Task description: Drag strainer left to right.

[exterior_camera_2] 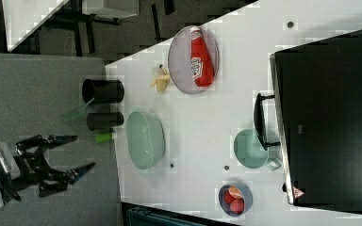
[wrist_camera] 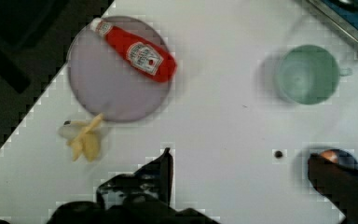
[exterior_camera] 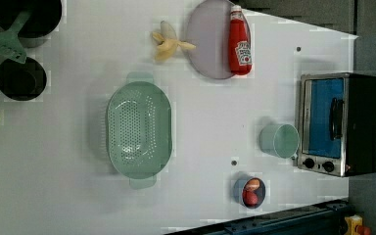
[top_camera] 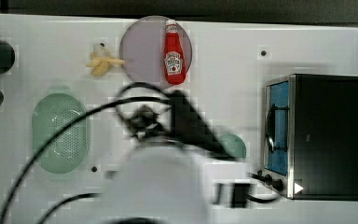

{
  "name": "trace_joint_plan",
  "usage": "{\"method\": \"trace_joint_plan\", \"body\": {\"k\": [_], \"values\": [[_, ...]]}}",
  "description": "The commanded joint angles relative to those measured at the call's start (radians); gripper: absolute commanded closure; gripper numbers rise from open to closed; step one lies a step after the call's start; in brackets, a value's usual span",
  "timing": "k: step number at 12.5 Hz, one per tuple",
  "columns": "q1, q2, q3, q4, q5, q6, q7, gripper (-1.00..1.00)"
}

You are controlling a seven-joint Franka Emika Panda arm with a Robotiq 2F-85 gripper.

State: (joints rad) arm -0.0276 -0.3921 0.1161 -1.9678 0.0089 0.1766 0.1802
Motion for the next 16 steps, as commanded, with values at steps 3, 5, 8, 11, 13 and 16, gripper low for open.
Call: {"method": "trace_joint_plan", "body": {"k": [3,5,8,11,13,16], "values": [[0.048,0.17,0.255,-0.044,0.015,0.104,0.353,-1.0],[0.048,0.244,0.341,-0.045,0.015,0.155,0.523,-1.0],[0.05,0.373,0.435,-0.048,0.011,0.251,0.807,-1.0],[0.053,0.503,0.478,-0.059,0.0,0.358,0.983,-1.0],[0.062,0.577,0.48,-0.078,-0.012,0.428,1.061,-1.0],[0.071,0.685,0.477,-0.122,-0.02,0.565,1.106,-1.0]]}}
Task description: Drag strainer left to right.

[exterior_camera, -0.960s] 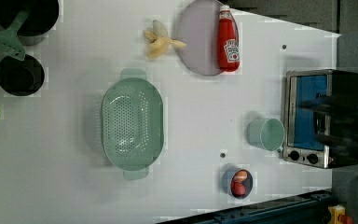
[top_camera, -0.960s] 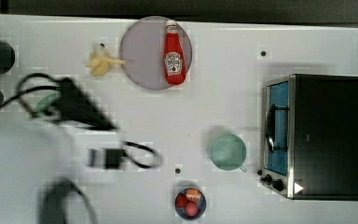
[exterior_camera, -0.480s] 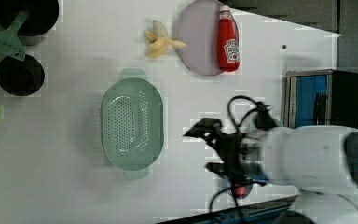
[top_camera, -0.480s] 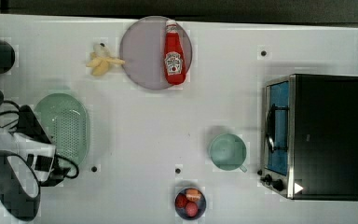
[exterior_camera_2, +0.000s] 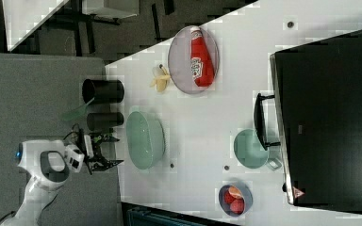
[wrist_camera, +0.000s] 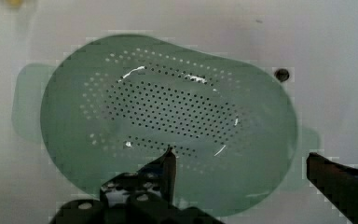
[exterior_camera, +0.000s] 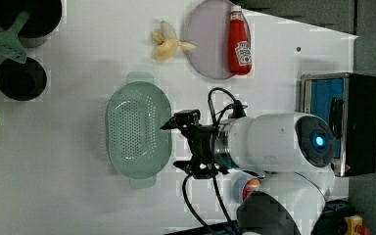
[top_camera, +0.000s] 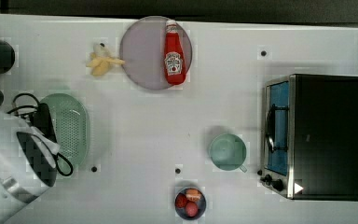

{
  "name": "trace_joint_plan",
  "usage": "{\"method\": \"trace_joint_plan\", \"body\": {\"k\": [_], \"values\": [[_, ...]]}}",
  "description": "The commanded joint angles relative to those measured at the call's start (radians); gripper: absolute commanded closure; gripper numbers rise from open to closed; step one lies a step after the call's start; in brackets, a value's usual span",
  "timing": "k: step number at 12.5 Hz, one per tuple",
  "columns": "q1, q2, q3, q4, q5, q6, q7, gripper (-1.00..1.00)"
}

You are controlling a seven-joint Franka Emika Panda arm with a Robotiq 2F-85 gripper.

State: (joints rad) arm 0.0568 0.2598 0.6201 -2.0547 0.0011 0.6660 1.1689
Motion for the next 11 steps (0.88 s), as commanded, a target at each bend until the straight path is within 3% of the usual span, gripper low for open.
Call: {"method": "trace_joint_plan", "body": {"k": [1,5,11], "values": [[-0.011,0.071,-0.03,-0.047,-0.013,0.136,0.12,-1.0],[0.03,0.212,-0.087,-0.061,-0.013,0.313,0.121,-1.0],[0.213,0.292,-0.261,-0.06,-0.012,0.386,0.136,-1.0]]}}
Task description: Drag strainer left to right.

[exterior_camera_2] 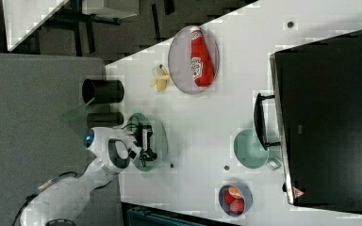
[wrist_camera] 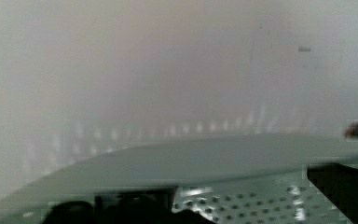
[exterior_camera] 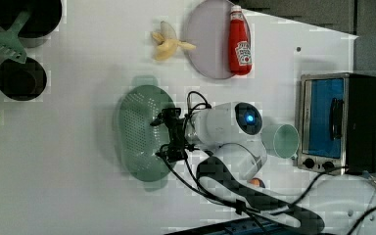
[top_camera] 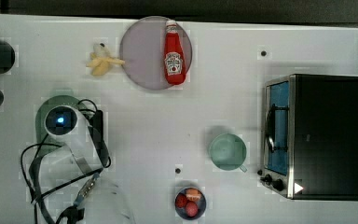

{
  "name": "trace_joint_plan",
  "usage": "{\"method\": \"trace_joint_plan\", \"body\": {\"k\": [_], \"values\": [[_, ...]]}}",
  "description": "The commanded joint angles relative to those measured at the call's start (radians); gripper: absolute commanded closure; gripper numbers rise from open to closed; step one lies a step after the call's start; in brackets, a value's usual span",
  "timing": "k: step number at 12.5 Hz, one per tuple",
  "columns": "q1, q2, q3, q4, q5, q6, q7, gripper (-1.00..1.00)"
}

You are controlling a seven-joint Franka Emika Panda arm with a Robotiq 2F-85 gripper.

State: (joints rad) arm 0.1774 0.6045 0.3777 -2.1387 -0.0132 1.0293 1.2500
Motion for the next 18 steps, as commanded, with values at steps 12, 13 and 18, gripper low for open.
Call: {"method": "trace_joint_plan", "body": {"k": [12,13,18], "values": [[0.132,-0.085,-0.202,-0.013,0.002,0.008,0.064,-1.0],[0.116,-0.098,-0.204,-0.025,0.002,0.009,0.044,-1.0],[0.023,-0.152,-0.223,-0.09,0.002,0.007,-0.082,-1.0]]}}
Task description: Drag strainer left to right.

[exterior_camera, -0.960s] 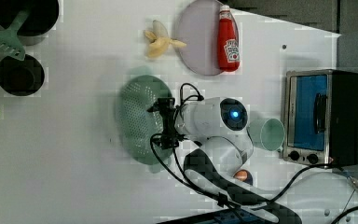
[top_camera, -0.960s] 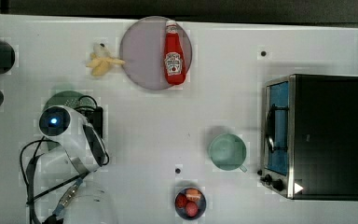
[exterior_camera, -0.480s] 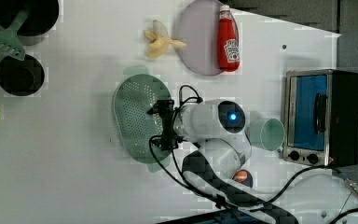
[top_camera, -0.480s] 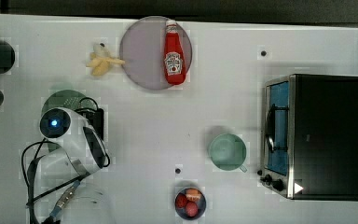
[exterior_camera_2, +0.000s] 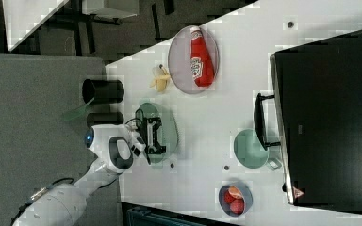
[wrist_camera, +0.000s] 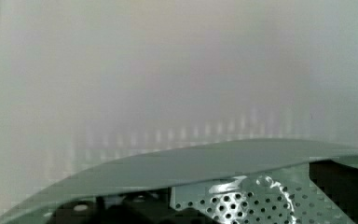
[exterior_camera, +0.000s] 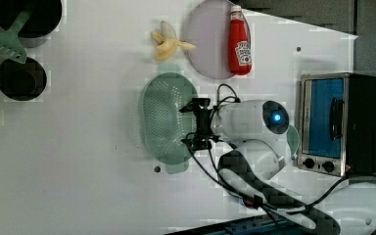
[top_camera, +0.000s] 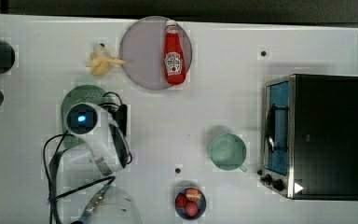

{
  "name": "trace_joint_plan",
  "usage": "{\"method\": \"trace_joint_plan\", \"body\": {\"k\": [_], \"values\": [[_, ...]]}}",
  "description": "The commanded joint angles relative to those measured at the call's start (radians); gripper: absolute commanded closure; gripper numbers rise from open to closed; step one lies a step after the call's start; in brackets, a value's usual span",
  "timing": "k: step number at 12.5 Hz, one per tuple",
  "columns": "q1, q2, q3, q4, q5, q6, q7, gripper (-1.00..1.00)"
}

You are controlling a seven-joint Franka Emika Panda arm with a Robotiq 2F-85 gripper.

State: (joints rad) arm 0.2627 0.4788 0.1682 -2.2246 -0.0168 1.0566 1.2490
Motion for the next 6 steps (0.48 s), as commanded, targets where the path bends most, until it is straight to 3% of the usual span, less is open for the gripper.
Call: {"method": "trace_joint_plan", "body": {"k": [1,6], "values": [[-0.077,-0.035,-0.021,-0.014,0.006,-0.02,-0.111,-1.0],[-0.123,-0.065,-0.09,-0.061,0.006,-0.019,-0.25,-1.0]]}}
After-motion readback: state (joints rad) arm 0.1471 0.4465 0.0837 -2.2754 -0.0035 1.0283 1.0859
